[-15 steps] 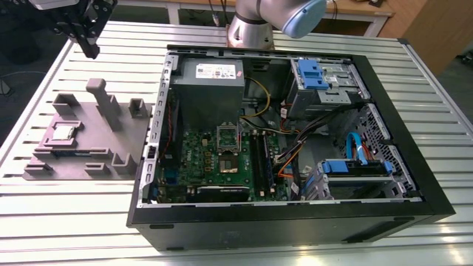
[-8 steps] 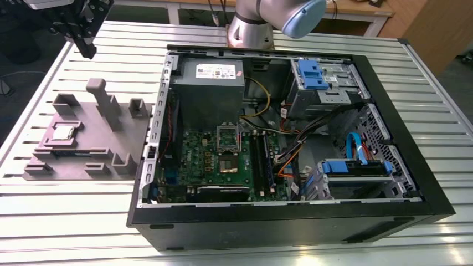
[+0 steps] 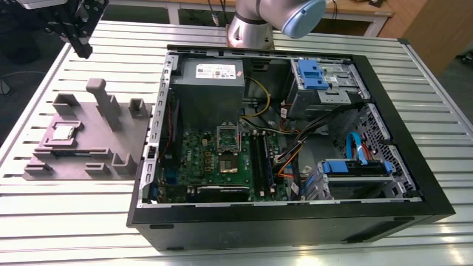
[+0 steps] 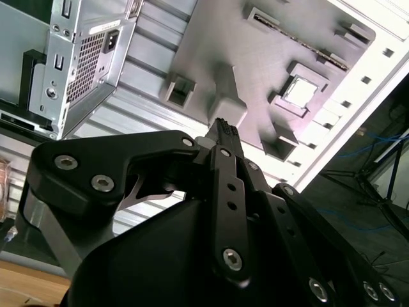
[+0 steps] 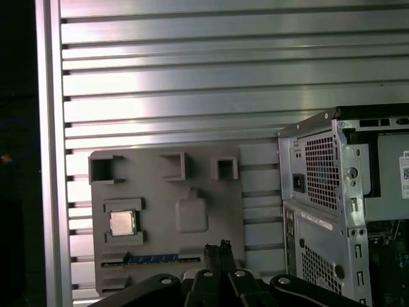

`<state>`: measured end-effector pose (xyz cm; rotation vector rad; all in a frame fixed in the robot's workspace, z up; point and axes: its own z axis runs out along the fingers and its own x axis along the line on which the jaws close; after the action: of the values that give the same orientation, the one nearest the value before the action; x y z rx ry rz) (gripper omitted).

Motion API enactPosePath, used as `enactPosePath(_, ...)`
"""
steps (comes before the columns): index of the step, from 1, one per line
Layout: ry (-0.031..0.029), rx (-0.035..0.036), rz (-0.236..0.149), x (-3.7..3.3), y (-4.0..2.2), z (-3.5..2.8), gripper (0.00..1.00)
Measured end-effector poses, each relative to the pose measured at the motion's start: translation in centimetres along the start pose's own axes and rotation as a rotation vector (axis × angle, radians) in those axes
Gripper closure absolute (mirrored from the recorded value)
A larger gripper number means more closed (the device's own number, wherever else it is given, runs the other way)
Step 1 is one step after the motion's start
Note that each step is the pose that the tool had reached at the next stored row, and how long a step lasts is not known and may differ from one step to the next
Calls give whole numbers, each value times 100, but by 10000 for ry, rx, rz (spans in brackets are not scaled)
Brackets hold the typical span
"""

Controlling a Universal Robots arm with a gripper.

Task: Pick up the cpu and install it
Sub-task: 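Reach for the cpu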

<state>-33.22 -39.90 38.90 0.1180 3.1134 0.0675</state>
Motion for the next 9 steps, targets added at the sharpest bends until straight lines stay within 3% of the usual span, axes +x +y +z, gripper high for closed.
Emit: enactPosePath(9,1,0,1,65,-5,0,90)
